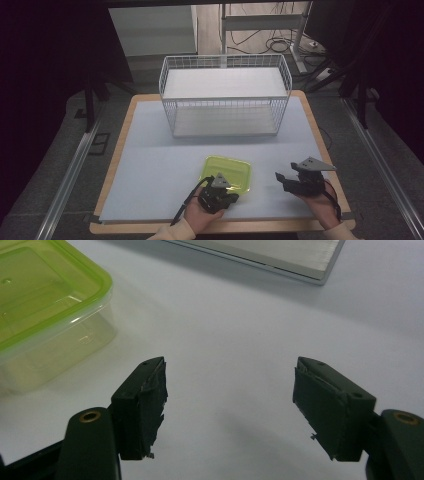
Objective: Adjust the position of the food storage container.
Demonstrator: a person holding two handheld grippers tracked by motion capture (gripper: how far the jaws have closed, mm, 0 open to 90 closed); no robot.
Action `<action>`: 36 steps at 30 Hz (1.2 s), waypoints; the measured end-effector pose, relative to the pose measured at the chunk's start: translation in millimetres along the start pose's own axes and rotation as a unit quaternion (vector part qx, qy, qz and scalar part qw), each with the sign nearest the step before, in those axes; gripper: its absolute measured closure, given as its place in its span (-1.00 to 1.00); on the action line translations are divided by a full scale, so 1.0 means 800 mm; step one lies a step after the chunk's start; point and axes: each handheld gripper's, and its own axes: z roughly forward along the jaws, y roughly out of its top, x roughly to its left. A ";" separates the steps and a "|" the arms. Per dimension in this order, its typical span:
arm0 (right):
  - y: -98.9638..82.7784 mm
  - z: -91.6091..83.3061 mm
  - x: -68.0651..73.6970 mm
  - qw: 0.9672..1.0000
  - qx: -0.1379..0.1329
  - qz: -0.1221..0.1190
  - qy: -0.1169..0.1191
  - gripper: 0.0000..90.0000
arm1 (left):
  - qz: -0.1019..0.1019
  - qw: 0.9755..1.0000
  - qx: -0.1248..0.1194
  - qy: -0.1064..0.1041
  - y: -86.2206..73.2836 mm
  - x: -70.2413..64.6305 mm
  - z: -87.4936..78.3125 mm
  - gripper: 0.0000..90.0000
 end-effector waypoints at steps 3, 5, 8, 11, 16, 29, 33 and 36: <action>0.000 0.000 0.000 1.000 0.000 0.000 0.000 -0.33 | -0.002 1.000 -0.004 -0.003 0.003 -0.001 0.004 0.99; 0.000 0.000 0.000 1.000 0.000 0.000 0.000 -0.33 | -0.001 1.000 -0.003 0.003 0.006 -0.001 0.009 0.99; 0.000 0.000 0.000 1.000 0.000 -0.001 -0.001 -0.33 | -0.007 1.000 -0.007 0.006 0.010 -0.002 0.014 0.99; 0.000 -0.001 -0.001 1.000 -0.001 0.000 -0.001 -0.33 | -0.010 1.000 -0.009 0.008 0.013 -0.003 0.016 0.99; 0.001 -0.002 -0.001 1.000 -0.005 0.007 0.007 -0.33 | -0.010 1.000 -0.011 0.006 0.013 -0.003 0.016 0.99; 0.000 -0.004 -0.003 1.000 -0.006 0.001 0.004 -0.33 | -0.015 0.998 -0.028 -0.045 -0.015 -0.010 -0.041 0.99; -0.001 -0.003 -0.004 1.000 -0.006 -0.001 0.007 -0.33 | -0.019 0.998 -0.046 -0.040 -0.025 -0.004 -0.071 0.99; -0.001 -0.001 -0.002 1.000 -0.005 -0.002 0.011 -0.33 | -0.027 0.997 -0.058 -0.034 -0.030 0.003 -0.087 0.99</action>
